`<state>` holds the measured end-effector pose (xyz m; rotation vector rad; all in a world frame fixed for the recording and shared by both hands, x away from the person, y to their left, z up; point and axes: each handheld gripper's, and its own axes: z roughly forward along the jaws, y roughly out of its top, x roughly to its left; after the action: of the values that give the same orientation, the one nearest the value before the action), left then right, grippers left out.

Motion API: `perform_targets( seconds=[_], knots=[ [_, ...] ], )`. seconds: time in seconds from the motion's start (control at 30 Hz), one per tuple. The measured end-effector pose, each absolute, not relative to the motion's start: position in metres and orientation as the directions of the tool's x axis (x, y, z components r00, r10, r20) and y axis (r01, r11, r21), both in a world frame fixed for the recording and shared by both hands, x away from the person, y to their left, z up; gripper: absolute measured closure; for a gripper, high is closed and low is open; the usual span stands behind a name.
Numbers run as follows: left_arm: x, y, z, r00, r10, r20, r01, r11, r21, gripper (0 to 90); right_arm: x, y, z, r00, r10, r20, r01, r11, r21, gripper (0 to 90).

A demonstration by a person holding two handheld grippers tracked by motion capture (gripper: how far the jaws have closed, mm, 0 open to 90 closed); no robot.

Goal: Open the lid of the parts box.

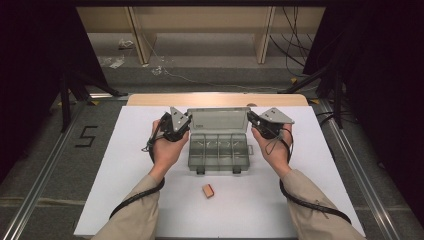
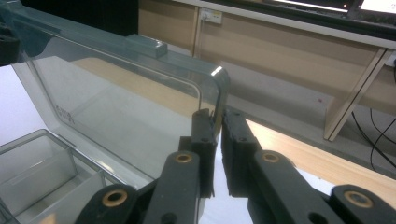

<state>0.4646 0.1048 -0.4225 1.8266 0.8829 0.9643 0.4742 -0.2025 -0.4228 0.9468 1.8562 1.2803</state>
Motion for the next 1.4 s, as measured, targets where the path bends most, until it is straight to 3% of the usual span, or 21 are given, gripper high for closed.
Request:
perform_targets(
  seconds=[1.4],
  knots=[
    [0.477,0.104,-0.432,0.442,0.864,0.241,0.207,-0.359,0.910,80.0,0.485,-0.201,-0.429,-0.496,0.863,-0.101,0.212,0.233,0.949,84.7]
  ],
)
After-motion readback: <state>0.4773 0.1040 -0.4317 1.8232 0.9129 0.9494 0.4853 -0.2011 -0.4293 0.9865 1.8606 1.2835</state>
